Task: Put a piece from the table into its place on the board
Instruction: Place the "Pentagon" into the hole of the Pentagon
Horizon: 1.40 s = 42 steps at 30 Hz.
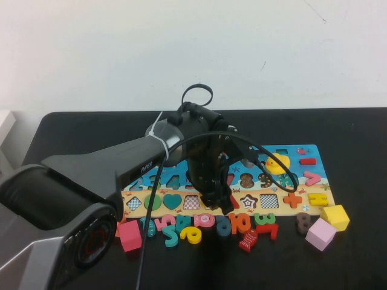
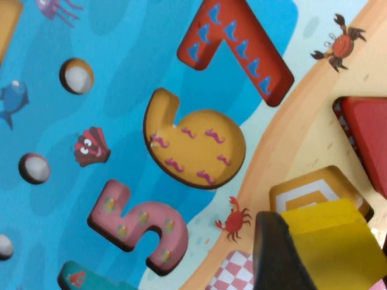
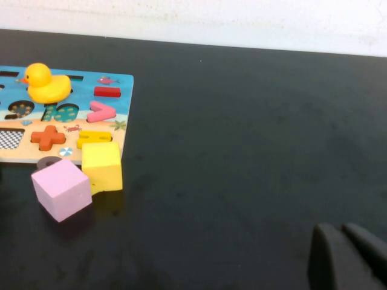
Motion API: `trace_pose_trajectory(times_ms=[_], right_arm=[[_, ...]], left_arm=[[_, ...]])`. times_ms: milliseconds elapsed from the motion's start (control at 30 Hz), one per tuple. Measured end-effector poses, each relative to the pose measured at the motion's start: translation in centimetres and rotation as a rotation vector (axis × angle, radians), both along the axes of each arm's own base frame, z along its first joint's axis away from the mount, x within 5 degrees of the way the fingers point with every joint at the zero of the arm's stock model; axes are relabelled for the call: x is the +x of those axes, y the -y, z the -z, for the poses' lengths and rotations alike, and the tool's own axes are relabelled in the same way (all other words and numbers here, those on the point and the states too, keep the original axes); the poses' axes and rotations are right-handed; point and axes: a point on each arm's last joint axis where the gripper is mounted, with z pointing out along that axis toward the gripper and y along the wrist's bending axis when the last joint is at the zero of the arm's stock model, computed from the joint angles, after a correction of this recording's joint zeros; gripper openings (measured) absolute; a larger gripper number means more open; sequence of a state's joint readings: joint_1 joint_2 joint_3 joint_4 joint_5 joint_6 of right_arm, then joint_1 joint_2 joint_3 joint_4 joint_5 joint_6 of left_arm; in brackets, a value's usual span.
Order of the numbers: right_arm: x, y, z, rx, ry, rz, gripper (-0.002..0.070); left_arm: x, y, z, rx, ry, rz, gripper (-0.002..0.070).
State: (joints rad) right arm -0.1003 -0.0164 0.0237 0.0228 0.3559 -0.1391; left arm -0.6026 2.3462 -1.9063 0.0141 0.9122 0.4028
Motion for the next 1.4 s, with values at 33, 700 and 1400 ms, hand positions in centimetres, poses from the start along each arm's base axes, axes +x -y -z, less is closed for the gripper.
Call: trace_pose_trajectory(times_ms=[33, 700, 1400], right_arm=[[0.0, 0.0, 0.0, 0.000, 0.000, 0.000, 0.0019], [0.0, 0.0, 0.0, 0.000, 0.000, 0.000, 0.0019], [0.0, 0.0, 0.0, 0.000, 0.000, 0.000, 0.0019]], left_arm=[[0.0, 0.0, 0.0, -0.005, 0.000, 0.001, 0.0312], [0.2, 0.2, -0.1, -0.027, 0.018, -0.001, 0.0432], [0.0, 0.0, -2.9, -0.010, -0.026, -0.093, 0.0095]])
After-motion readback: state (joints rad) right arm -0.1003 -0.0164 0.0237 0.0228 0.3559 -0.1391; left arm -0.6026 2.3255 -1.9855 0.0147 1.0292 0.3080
